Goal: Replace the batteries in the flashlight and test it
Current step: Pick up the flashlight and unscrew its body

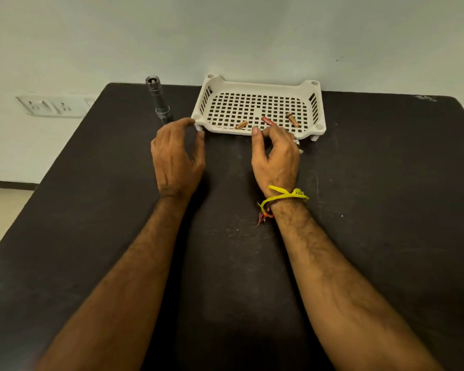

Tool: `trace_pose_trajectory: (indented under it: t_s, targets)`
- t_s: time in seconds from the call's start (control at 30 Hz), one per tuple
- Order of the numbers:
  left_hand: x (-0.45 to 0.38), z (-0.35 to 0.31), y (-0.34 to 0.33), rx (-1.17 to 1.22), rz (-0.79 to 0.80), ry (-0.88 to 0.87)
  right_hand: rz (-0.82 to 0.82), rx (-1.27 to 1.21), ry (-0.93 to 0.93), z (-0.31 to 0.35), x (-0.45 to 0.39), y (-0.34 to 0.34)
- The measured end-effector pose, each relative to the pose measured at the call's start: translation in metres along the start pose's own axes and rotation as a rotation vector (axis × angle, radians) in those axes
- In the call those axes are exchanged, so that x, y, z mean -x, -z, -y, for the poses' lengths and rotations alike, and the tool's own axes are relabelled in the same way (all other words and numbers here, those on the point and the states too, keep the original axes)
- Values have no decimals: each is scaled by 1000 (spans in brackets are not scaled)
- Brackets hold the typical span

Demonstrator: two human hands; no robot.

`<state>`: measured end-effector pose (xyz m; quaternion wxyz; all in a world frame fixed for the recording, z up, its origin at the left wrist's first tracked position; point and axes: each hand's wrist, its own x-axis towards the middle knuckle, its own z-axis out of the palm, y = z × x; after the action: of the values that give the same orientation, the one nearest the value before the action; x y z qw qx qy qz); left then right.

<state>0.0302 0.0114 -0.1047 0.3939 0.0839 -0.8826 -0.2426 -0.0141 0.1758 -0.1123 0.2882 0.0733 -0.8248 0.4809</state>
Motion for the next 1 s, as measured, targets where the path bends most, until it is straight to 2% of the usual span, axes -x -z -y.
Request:
trace_pose_trajectory:
  t_s: [0.17,0.3,0.53,0.7,0.83,1.0]
  targets:
    - [-3,8,2,106,-47,122,-27,14,27,3,1,3]
    - [-6,11,1,192,-162,159,-57,9,53,1,0,2]
    - [-13,25,1,346,-302,347,-28,-7,56,-5,-3,-2]
    - [-38,50,-11,315,-261,406,-4,-39,56,-11,-6,-8]
    - [-55,66,-21,296,-124,489,-16,-58,63,-12,-5,-7]
    - [-70,79,-32,242,-31,457,-21,-76,61,-13,-6,-9]
